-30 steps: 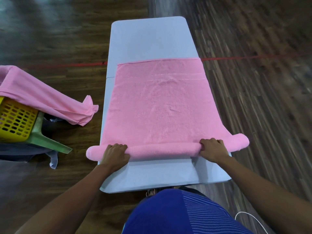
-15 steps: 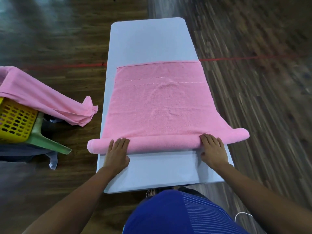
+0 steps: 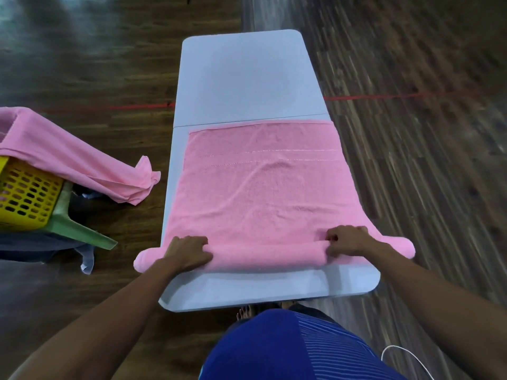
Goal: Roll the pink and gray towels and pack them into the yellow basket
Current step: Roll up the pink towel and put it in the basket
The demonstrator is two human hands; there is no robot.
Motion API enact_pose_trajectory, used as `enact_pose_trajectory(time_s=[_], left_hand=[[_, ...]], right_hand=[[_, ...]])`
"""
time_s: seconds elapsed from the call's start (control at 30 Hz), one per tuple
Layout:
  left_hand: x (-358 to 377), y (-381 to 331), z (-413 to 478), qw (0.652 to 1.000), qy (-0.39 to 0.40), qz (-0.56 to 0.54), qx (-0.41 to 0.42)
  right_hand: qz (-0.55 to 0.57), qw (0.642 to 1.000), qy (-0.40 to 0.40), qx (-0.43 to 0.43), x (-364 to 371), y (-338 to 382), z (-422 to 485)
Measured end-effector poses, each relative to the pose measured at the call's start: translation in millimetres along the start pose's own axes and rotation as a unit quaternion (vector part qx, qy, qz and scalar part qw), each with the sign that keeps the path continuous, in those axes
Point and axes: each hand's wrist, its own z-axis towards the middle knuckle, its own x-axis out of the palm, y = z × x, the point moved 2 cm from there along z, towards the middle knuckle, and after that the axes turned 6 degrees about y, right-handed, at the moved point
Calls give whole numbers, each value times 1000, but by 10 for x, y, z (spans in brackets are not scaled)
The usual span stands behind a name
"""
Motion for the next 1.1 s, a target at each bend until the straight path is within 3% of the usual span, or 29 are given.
enact_pose_trajectory(time_s=[0.13,0.2,0.27,0.37,0.53,0.6,0.67,0.73,0.8,0.9,0.97,1.03,1.1], left_hand=[[-41,1,-42,949,-307,-70,19],[-21,-43,-52,943,-323,-68,51],[33,-75,-23,960,-265,-41,78],[154,-51,34,982,-163,18,96],[161,-94,35,985,-126,63,101],[65,-84,52,992,-65,40,98],[-10,-48,85,994,57,-26,88],[-37,-15,117,985,125,-86,86],[-58,24,145,988,80,-103,87],[-64,38,154,987,-126,-65,72],[-55,-19,120,961,-264,-68,45],[-19,-107,79,949,-305,-58,63],[74,-135,79,957,-266,-12,117]], right_hand=[[58,963,-263,20,19,-39,63],[67,949,-307,3,29,27,67],[67,955,-288,-26,41,89,71],[2,981,-184,-56,147,113,73],[-71,983,-154,-66,335,62,62],[-44,992,-89,-77,270,81,56],[2,997,8,-77,197,91,48],[18,997,32,-64,146,85,51],[15,998,-39,-45,98,52,60],[32,975,-220,-4,74,1,65],[39,943,-330,-8,91,8,63],[41,934,-352,-37,127,57,63],[26,955,-287,-68,183,88,82]])
